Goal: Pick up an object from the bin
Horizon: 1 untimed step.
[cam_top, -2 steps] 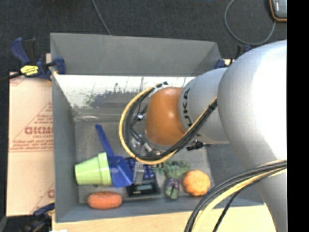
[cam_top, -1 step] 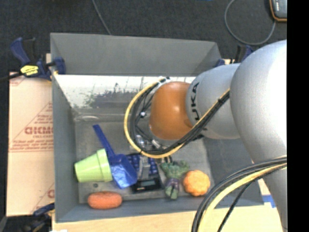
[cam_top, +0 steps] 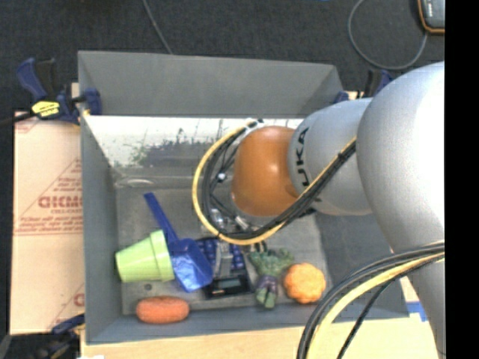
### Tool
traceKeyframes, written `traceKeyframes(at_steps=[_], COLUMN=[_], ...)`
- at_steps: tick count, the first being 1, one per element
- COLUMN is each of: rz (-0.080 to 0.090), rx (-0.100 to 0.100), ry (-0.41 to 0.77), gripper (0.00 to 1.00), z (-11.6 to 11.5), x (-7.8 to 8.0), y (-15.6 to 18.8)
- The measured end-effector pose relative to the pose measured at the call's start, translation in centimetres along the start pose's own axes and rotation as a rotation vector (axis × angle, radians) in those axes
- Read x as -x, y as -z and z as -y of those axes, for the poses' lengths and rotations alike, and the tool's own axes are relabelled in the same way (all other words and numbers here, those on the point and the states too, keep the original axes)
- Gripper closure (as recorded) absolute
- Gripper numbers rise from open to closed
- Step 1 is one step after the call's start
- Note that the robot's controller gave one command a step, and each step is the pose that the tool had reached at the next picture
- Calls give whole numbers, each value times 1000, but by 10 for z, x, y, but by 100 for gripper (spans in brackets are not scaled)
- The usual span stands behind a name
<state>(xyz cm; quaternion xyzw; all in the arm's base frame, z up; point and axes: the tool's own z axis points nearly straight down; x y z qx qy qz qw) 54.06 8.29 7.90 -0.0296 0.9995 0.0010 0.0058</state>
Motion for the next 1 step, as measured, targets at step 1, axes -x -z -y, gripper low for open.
traceKeyframes(at_steps=[1], rz=[1], rx=[0], ry=[0], gripper=[100], z=[0], x=[0], y=[4])
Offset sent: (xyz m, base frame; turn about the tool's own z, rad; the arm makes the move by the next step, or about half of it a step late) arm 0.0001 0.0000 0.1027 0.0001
